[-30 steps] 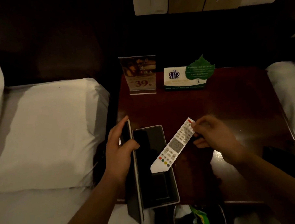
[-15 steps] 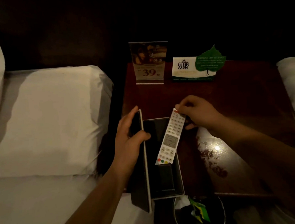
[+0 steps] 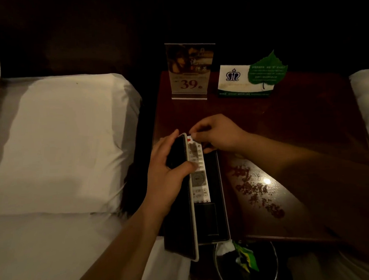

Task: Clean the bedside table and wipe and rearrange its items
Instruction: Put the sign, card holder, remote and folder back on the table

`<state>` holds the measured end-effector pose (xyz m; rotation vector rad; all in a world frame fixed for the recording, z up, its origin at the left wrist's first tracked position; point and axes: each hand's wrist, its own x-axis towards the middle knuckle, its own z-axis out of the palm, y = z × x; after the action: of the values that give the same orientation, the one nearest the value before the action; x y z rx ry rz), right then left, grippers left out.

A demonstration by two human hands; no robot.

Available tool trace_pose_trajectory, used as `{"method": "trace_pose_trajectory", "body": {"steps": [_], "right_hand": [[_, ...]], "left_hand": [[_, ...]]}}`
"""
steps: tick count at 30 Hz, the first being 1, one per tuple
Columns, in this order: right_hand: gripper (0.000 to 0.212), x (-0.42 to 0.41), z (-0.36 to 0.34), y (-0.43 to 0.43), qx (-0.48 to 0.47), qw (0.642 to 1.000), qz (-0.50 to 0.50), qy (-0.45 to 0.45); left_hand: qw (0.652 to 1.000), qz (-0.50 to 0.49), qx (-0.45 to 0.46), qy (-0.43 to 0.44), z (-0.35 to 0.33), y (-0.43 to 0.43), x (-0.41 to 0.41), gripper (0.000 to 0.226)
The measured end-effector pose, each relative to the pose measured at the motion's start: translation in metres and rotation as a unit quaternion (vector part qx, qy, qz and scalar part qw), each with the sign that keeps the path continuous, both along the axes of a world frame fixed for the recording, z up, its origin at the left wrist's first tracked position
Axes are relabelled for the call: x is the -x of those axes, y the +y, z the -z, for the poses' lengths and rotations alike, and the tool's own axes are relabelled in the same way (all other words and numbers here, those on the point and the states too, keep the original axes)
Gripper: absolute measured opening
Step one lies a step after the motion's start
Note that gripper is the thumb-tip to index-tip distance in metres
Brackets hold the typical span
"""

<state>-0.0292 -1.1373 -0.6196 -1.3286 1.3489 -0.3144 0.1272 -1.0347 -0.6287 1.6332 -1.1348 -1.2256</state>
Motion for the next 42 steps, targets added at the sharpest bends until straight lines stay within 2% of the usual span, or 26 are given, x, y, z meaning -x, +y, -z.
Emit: {"method": "trace_pose_trajectory", "body": {"steps": [4, 7, 10, 14, 18, 21, 33, 36, 39, 42], "right_hand": [[0.015, -0.001, 0.005, 0.004, 0.056, 0.998, 0.000, 0.034], [0.023, 0.000, 0.010, 0.010, 0.060, 0.997, 0.005, 0.044], [0.028, -0.002, 0.014, 0.016, 0.093, 0.993, -0.030, 0.062], [0.037, 0.000, 0.022, 0.024, 0.181, 0.968, -0.059, 0.162], [0.034, 0.006, 0.026, 0.027, 0.171, 0.974, -0.042, 0.145], [0.032, 0.014, 0.028, 0.031, 0.200, 0.967, -0.008, 0.160], [0.034, 0.016, 0.029, 0.033, 0.173, 0.978, 0.017, 0.117], [0.034, 0.026, 0.029, 0.042, 0.123, 0.986, 0.111, 0.019], [0.021, 0.041, 0.032, 0.064, 0.089, 0.969, 0.231, -0.024], [0.017, 0.044, 0.039, 0.093, 0.061, 0.956, 0.283, -0.057]], "left_hand": [[1.000, 0.008, -0.006, -0.027, 0.001, -0.002, 0.003, 0.083], [0.999, 0.017, -0.012, -0.036, 0.006, -0.002, 0.003, 0.082], [0.998, 0.035, -0.009, -0.060, 0.010, -0.003, 0.007, 0.083], [0.993, 0.043, -0.007, -0.106, 0.012, -0.004, 0.012, 0.085], [0.991, 0.046, -0.007, -0.127, 0.011, -0.004, 0.015, 0.086], [0.988, 0.046, -0.004, -0.150, 0.010, -0.004, 0.019, 0.084], [0.969, 0.059, -0.020, -0.238, 0.005, -0.007, 0.034, 0.088], [0.962, 0.073, -0.018, -0.263, 0.002, -0.007, 0.037, 0.087], [0.958, 0.087, 0.009, -0.274, 0.004, -0.003, 0.036, 0.079], [0.976, 0.023, 0.045, -0.214, 0.010, 0.006, 0.026, 0.067]]}}
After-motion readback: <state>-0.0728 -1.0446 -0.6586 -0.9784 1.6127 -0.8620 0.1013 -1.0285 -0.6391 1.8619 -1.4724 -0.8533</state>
